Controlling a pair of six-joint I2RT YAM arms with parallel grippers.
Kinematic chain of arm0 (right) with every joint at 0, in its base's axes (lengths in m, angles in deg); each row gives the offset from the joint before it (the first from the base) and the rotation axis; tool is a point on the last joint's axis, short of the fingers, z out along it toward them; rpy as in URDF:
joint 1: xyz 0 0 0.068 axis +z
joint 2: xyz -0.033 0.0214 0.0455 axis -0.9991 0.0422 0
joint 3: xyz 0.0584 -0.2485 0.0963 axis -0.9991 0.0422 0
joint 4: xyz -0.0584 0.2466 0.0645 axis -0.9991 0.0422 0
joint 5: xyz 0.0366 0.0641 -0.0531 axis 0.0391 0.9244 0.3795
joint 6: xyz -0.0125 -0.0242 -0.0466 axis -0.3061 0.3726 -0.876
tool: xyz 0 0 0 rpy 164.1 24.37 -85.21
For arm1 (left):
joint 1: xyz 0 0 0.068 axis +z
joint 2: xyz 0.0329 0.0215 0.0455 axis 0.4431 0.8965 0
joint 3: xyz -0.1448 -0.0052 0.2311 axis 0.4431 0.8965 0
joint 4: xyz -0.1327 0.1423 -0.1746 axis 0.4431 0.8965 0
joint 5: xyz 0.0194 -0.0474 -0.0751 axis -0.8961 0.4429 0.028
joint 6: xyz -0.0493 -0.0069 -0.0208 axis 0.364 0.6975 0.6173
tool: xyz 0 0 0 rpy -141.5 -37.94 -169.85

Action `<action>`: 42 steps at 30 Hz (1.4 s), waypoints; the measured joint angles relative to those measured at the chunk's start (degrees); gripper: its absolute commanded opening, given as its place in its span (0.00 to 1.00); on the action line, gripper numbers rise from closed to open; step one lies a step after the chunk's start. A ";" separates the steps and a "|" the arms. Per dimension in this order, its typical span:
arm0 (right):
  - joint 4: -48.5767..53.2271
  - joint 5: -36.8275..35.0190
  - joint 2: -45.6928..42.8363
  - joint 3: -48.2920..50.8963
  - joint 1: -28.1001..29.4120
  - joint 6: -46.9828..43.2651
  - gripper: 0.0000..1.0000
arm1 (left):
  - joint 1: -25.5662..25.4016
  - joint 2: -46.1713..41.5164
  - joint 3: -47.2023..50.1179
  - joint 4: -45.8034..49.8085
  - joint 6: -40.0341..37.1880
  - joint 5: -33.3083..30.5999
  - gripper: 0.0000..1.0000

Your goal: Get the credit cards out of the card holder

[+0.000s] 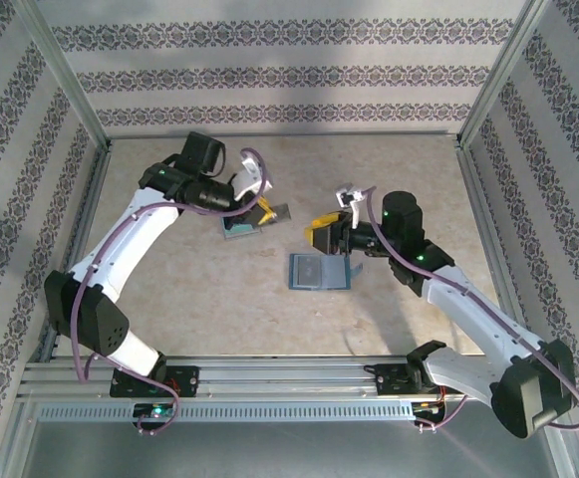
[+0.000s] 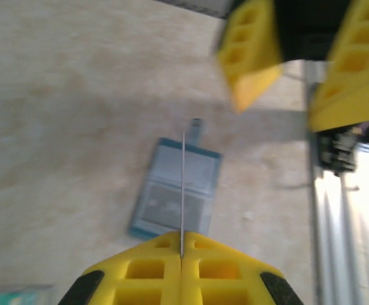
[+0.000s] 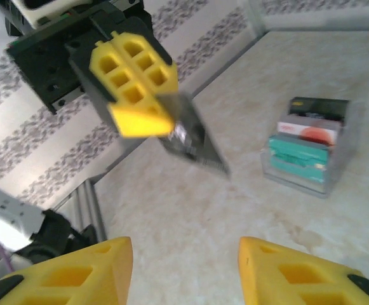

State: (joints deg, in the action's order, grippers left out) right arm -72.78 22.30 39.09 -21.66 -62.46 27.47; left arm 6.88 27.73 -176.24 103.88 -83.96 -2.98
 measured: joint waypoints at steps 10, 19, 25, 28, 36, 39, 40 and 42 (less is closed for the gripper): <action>9.53 -19.19 -4.35 1.55 -0.17 2.36 0.98 | 9.07 8.17 -2.21 -10.12 -4.02 -2.27 0.00; 18.12 -33.90 -3.72 1.53 0.70 8.15 0.98 | 13.70 19.15 -4.87 -13.99 -6.62 -0.66 0.00; 19.41 -38.21 -3.78 1.53 1.03 11.30 0.98 | 14.93 22.99 -5.86 -14.34 -8.28 0.17 0.00; 19.52 -39.19 -4.15 1.53 1.49 12.44 0.98 | 15.43 24.33 -6.91 -14.32 -9.35 0.35 0.00; 19.85 -41.00 -5.25 1.53 2.08 14.34 0.98 | 17.77 28.55 -11.74 -11.58 -15.21 0.76 0.00; 20.17 -41.83 -5.57 1.53 2.54 15.10 0.98 | 18.12 29.86 -13.03 -9.64 -18.21 0.79 0.00; 20.20 -42.07 -5.70 1.53 2.54 15.21 0.98 | 18.25 30.03 -13.03 -8.90 -19.26 0.81 0.00; 20.20 -42.51 -5.95 1.53 2.54 15.39 0.98 | 18.32 30.23 -13.03 -8.17 -20.79 0.81 0.00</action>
State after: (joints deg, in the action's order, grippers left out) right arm -52.58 -20.21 33.15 -20.13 -59.92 42.86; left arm 25.20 57.96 -189.27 95.71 -104.75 -2.17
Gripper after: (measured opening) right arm 0.982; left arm 0.055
